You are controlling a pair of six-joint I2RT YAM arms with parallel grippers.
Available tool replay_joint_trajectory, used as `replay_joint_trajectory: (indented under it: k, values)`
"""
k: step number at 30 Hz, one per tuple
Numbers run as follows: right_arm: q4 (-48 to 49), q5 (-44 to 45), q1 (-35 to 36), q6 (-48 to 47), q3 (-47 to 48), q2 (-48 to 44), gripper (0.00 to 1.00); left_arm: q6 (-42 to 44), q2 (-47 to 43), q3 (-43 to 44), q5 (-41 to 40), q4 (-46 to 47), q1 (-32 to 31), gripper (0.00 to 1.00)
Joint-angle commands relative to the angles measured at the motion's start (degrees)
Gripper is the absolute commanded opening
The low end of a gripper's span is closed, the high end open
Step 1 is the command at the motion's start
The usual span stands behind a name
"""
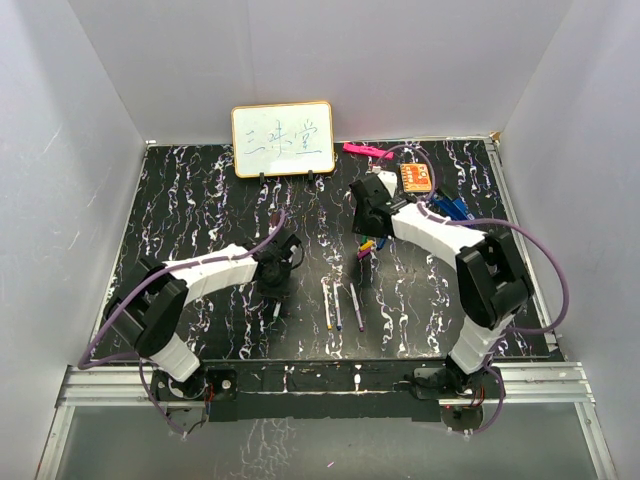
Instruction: Insert the pens into the pen caps
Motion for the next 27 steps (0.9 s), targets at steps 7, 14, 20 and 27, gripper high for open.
replay_joint_trajectory:
  k: [7, 14, 20, 27]
  values:
    - [-2.58, 1.51, -0.08, -1.47, 6.97, 7.11, 0.38, 1.06, -9.11, -2.72, -0.05, -1.92, -0.10, 0.00]
    - [-2.68, 2.96, -0.09, -1.31, 8.10, 9.21, 0.38, 2.06, -12.02, -3.26, 0.17, -1.60, -0.09, 0.00]
    - [-2.38, 3.43, -0.07, -1.63, 9.49, 11.75, 0.38, 2.75, -10.74, -2.29, 0.25, -3.31, -0.18, 0.00]
    - [-2.16, 3.63, -0.31, -1.75, 10.42, 14.42, 0.38, 2.41, -11.19, -2.52, -0.38, -3.57, -0.15, 0.00]
